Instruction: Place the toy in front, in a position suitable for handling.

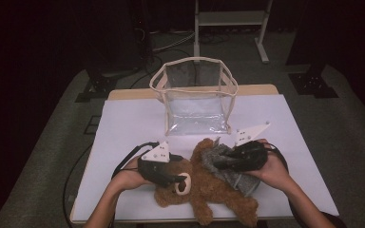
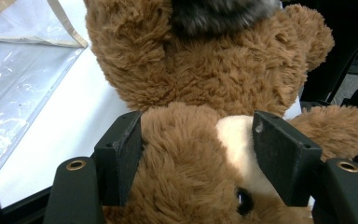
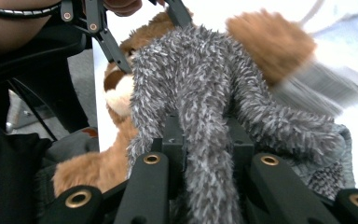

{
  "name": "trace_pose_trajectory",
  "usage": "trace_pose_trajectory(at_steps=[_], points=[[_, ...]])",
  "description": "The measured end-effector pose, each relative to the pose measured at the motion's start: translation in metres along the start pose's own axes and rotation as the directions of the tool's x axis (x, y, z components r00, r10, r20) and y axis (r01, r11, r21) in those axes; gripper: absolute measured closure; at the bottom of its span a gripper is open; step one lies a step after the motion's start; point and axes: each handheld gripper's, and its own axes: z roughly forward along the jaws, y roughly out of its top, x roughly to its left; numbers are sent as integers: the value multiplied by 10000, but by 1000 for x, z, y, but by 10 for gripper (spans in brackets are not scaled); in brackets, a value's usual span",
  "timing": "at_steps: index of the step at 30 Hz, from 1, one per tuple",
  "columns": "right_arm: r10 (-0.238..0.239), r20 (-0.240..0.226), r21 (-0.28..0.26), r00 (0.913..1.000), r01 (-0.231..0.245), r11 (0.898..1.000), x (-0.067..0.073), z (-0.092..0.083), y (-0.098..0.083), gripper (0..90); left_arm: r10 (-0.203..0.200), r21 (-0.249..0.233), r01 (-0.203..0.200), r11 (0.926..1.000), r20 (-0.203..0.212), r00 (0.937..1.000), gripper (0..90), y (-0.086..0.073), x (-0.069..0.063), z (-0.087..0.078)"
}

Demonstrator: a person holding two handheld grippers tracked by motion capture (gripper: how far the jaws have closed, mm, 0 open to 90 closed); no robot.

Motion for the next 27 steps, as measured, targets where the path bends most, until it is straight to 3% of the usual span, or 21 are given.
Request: trace_pose_trajectory(at_steps=[4,9,14,20,24,27], points=[[-438,-263,89,9987,440,9990,10,16,16,744,-23,-7,23,10000,24,10000,342,0,0,0],[-634,-126,346,9979,638,9974,7,30,24,743,9,-22,-9,10000,-72,10000,342,-1,-1,-1],[-63,16,32,10000,63,10000,-10,24,11,742,-9,-28,8,10000,-99,10000,342,-1,0,-2],[299,84,-267,9995,-297,9992,-10,10,1,744,-8,-48,8,10000,17,10000,342,-1,0,-1],[-369,-28,-88,9993,369,9993,9,14,13,744,12,-25,-12,10000,-19,10000,340,-1,-1,0],[-716,-8,125,9974,716,9974,16,19,17,744,7,-31,-7,10000,-30,10000,340,-1,-1,-1]])
